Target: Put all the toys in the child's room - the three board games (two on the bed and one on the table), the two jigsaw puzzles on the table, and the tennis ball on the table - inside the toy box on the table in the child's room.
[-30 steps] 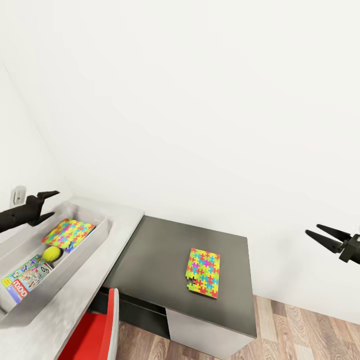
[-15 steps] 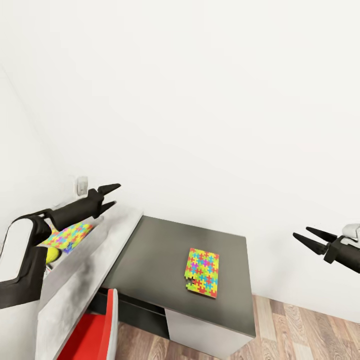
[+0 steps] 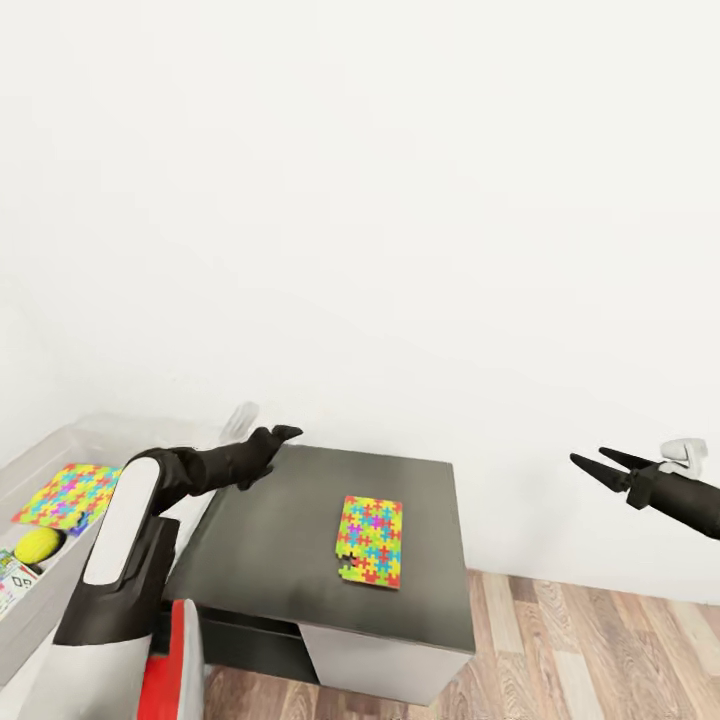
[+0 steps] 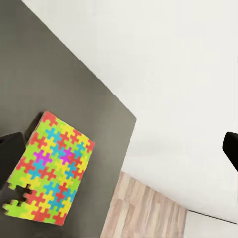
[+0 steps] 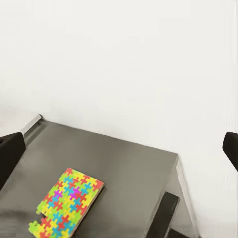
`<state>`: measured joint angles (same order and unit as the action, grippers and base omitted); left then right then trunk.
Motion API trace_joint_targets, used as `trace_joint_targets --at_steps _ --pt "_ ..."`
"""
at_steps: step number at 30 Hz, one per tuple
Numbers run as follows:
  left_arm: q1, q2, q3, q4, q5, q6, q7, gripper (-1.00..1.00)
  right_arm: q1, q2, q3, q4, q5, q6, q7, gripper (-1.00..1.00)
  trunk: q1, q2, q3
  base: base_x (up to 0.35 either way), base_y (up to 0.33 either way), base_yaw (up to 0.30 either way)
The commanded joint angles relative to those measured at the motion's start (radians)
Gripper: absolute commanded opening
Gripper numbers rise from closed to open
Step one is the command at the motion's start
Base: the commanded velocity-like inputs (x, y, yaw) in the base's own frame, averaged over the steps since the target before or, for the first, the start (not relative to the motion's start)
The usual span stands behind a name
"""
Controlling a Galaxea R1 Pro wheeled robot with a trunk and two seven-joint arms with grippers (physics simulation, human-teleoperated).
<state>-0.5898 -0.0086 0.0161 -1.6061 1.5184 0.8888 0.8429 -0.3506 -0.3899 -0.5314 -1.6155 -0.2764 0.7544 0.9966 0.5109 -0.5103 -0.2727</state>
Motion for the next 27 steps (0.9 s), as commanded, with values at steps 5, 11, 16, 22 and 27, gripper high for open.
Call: trace_joint_targets --at_steps 5,11,16,22,27 --pt "0.014 0.005 0.051 -0.002 0.016 -0.001 0.02 1.0 -0.002 0.002 0.012 0.0 -0.002 0.006 -0.02 1.0 0.0 -0.002 -0.002 -0.16 -0.17 -0.101" --pt "0.015 0.007 0.083 -0.002 0.016 0.0 0.02 1.0 -0.004 0.016 0.087 0.001 -0.003 0.007 -0.125 1.0 0.0 -0.002 -0.002 -0.238 -0.228 -0.008" --pt "0.027 0.022 0.137 -0.002 0.017 0.002 0.016 1.0 -0.005 0.016 0.131 0.0 -0.004 0.012 -0.164 1.0 0.0 -0.002 -0.001 -0.077 -0.072 -0.097" --pt "0.029 0.031 0.143 -0.002 0.017 0.002 0.018 1.0 -0.036 0.018 0.137 0.001 -0.004 0.156 -0.168 1.0 0.0 -0.002 0.002 -0.007 -0.159 -0.248" --pt "0.03 0.041 0.144 -0.002 0.017 0.002 0.021 1.0 -0.047 0.02 0.139 0.002 -0.003 0.193 -0.169 1.0 0.0 -0.002 0.004 -0.001 -0.295 -0.17"
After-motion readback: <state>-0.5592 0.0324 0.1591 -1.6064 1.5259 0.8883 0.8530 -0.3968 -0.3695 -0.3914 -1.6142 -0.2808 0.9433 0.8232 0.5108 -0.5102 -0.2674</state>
